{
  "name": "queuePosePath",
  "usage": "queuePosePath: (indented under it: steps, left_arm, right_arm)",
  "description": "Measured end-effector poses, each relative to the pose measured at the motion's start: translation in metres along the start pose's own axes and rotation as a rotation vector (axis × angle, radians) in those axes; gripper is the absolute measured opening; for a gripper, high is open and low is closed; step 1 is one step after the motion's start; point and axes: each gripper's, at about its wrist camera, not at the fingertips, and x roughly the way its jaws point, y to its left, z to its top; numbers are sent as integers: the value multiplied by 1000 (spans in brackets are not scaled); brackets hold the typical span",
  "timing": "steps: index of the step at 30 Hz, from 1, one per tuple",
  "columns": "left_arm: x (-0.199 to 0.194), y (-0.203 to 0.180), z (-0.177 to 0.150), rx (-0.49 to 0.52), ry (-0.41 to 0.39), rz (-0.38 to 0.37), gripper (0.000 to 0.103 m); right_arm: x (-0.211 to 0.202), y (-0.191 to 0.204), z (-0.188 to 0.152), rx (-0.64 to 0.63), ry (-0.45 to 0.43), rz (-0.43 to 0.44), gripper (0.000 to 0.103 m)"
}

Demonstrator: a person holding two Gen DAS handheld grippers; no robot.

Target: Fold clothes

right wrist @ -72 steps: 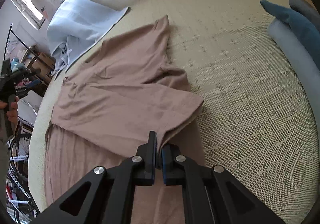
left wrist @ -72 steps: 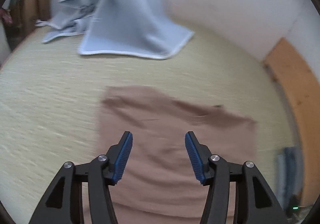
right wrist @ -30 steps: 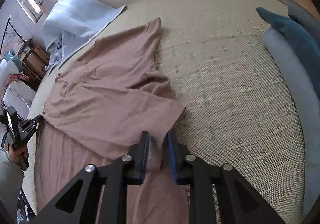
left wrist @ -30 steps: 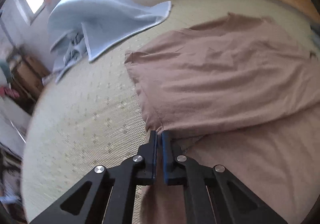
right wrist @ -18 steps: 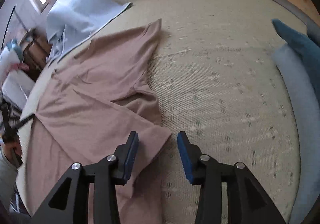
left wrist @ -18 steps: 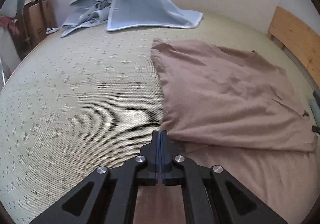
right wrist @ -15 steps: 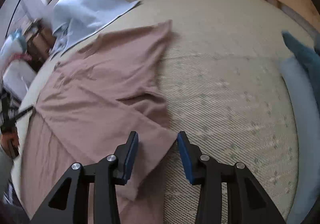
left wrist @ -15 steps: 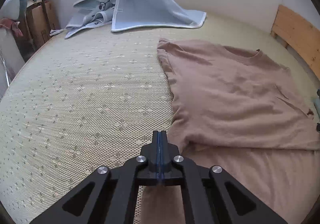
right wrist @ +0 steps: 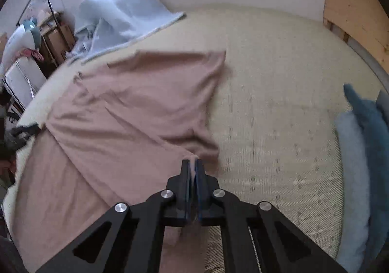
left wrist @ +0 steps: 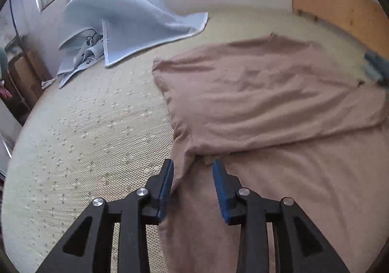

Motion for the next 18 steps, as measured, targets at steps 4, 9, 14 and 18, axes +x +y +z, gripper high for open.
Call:
queuePosePath:
  steps: [4,9,14,18]
  left_arm:
    - [16,-9,6,47,23,67,36]
    - [20,2,16,-53,-6,39,8]
    - [17,21,14,-196,-59,-24,5]
    - [10,42,10,-295,-107,-11,5]
  right_arm:
    - [-13,8,9,-9,-38,18,2]
    - [-20,18,17,-25,-57,30,2]
    - [-22,24,19,-34,-60,26,2]
    - [-27,28,26,-33,-79,35,2]
